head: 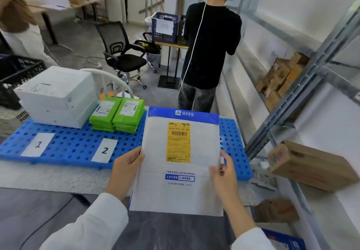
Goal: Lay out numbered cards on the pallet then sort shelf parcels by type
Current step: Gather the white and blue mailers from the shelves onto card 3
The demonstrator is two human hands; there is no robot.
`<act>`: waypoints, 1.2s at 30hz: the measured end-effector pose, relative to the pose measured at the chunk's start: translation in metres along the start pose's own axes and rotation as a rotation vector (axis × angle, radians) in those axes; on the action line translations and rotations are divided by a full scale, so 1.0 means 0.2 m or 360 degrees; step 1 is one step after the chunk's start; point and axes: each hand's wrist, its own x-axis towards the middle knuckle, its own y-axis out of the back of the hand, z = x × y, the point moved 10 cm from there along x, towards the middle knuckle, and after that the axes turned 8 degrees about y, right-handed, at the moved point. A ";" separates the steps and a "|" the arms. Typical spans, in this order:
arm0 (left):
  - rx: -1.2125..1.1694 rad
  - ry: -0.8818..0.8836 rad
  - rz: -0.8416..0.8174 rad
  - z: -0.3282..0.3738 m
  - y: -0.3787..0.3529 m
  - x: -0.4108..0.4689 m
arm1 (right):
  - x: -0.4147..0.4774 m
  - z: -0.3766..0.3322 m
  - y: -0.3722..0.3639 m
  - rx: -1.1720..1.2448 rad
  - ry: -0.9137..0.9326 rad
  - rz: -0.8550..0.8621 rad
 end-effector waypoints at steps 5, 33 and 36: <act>0.0048 -0.0030 0.0064 0.02 -0.03 0.03 | 0.10 0.07 -0.06 -0.0020 -0.0019 -0.0064; 0.0256 0.0071 -0.0163 -0.02 -0.22 1.43 | 1.27 0.20 -0.64 -0.0209 -0.0283 -0.0127; 0.0375 0.0102 -0.0169 -0.09 -0.26 1.55 | 1.36 0.26 -0.68 -0.0231 -0.0344 -0.0185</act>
